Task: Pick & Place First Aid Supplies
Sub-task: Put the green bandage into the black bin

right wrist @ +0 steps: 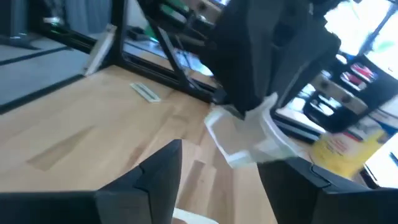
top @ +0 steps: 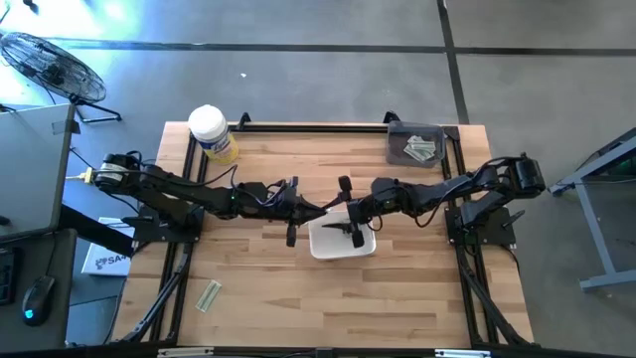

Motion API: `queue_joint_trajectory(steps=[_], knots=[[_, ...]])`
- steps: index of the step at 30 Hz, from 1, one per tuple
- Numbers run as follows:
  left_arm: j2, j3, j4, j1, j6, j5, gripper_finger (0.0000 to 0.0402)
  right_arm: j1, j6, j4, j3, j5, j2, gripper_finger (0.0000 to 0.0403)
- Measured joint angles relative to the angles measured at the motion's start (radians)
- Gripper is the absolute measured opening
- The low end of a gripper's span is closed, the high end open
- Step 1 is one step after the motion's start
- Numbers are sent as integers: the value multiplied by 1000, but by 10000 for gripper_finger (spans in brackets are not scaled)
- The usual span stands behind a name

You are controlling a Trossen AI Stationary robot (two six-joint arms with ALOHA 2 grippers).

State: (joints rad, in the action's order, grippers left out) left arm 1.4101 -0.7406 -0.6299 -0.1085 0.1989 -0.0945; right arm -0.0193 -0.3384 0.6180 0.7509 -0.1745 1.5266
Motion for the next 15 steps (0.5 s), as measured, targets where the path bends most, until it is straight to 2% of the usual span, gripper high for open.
queue_joint_trajectory(steps=[6,15], knots=[[1,0,-6,-3,6,0,5,0,1,49,0,51,1,173],[15,0,-35,-3,7,-11,5,0,5,53,0,52,1,69]])
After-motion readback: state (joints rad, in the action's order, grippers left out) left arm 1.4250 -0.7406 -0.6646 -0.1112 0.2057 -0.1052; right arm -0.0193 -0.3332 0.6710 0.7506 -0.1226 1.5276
